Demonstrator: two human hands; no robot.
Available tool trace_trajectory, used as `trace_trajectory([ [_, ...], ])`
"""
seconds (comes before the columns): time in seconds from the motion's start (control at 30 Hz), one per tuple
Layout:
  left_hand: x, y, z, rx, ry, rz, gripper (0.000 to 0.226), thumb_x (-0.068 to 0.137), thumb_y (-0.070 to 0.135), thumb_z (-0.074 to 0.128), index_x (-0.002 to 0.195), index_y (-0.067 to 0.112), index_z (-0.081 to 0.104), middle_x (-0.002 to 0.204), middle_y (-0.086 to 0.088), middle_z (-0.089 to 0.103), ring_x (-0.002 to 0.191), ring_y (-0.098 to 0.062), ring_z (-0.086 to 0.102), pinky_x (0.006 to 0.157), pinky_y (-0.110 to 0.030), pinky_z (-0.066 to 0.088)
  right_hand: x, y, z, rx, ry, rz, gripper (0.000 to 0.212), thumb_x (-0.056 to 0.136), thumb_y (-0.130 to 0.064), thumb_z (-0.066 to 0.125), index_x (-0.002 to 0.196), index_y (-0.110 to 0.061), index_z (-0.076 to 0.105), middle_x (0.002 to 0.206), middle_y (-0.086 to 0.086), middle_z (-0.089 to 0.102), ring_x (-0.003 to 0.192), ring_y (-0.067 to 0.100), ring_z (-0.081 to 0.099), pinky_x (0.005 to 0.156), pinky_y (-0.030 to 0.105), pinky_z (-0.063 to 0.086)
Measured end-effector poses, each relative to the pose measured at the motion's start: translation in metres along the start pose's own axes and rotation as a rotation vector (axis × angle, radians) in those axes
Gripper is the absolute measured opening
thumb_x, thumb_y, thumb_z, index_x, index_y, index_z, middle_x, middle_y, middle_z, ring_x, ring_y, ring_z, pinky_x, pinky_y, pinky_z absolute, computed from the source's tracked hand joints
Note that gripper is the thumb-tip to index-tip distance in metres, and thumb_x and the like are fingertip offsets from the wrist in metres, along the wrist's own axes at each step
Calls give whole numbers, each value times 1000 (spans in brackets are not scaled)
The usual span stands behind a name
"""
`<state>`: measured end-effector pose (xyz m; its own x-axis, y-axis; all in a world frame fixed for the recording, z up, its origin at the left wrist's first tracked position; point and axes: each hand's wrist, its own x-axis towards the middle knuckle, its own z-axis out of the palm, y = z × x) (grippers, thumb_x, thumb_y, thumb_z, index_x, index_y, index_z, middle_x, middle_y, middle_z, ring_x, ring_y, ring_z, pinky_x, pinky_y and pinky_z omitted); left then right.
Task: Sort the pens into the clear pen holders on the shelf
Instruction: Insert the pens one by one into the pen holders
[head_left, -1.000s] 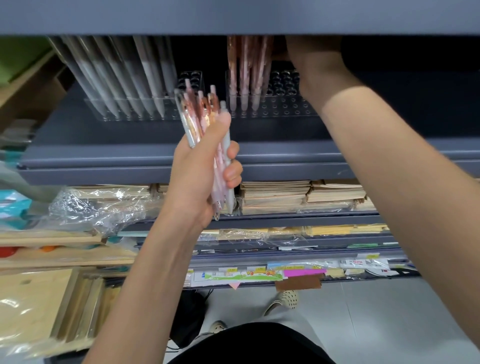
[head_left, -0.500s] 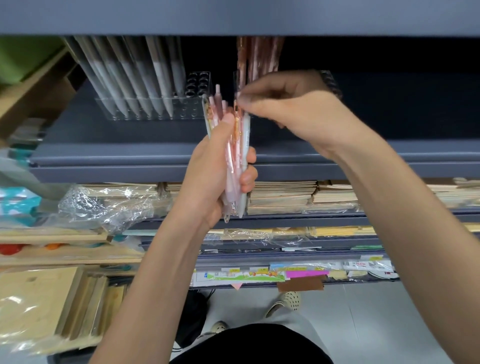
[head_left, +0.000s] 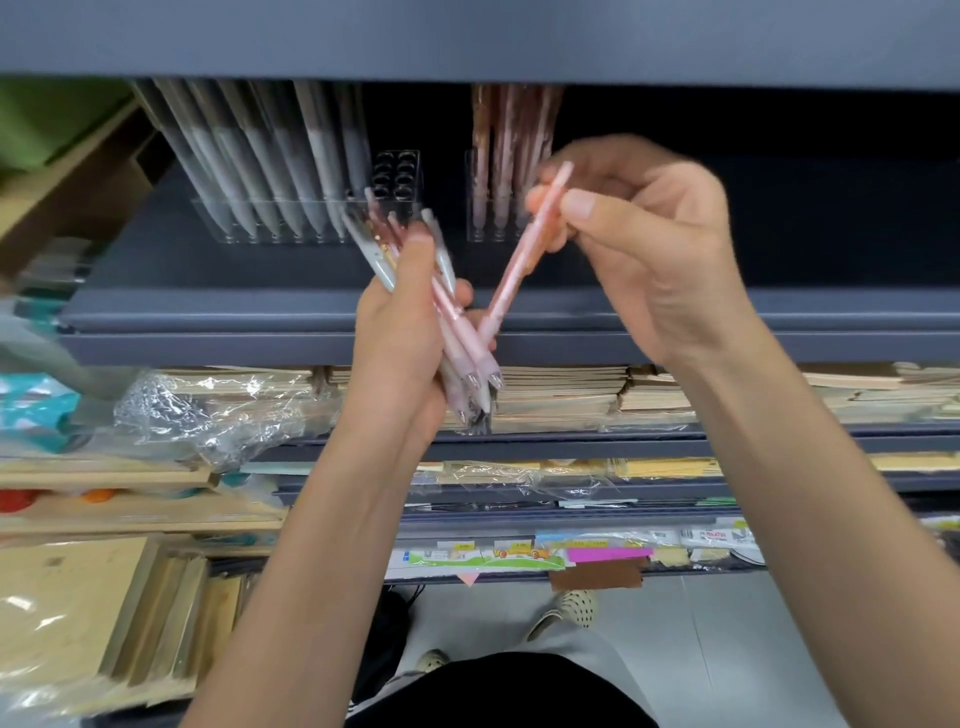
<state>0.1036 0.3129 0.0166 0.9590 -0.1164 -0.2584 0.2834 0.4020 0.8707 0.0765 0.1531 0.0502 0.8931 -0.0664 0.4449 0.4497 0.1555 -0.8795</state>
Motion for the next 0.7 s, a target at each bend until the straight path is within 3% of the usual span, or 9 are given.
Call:
trace_trajectory([
  [0.1,2,2,-2,-138,28,-9,27,99,42,56,93,17,51,62,0,58,46,-14,54,53,-28,53,-9,-5,-5,119,92,-82,18,84,6,51,97,1,63,83,3,72,79,22,63,70,38,48],
  [0.23,5,3,-2,-209,48,-4,25,100,39,55,93,16,47,60,1,54,44,-13,47,45,-23,43,-7,-13,-25,248,337,-106,18,84,7,50,86,-1,66,80,8,70,77,22,64,68,33,49],
  [0.33,4,1,1,-183,8,-34,25,100,40,55,91,18,45,60,2,53,42,-12,43,42,-21,39,3,-12,-40,196,525,-132,21,85,15,51,79,-1,64,81,16,68,78,30,62,70,35,50],
  [0.43,5,0,2,-175,-2,-33,24,100,38,54,91,18,44,60,2,52,42,-12,41,41,-21,38,15,-7,-51,125,662,-173,19,87,18,49,85,3,61,82,17,63,76,30,60,71,35,51],
  [0.57,8,-1,0,-184,-15,-39,24,100,37,54,90,18,45,60,1,52,42,-12,40,41,-21,38,28,0,-53,-24,693,-211,21,85,20,44,97,10,58,81,15,61,73,25,57,72,35,49],
  [0.7,7,-2,-1,-169,-31,-37,23,100,37,55,90,18,47,62,1,51,43,-13,39,41,-22,37,42,2,-49,-216,613,-164,37,79,20,50,70,-11,68,66,-5,70,66,14,64,70,31,51],
])
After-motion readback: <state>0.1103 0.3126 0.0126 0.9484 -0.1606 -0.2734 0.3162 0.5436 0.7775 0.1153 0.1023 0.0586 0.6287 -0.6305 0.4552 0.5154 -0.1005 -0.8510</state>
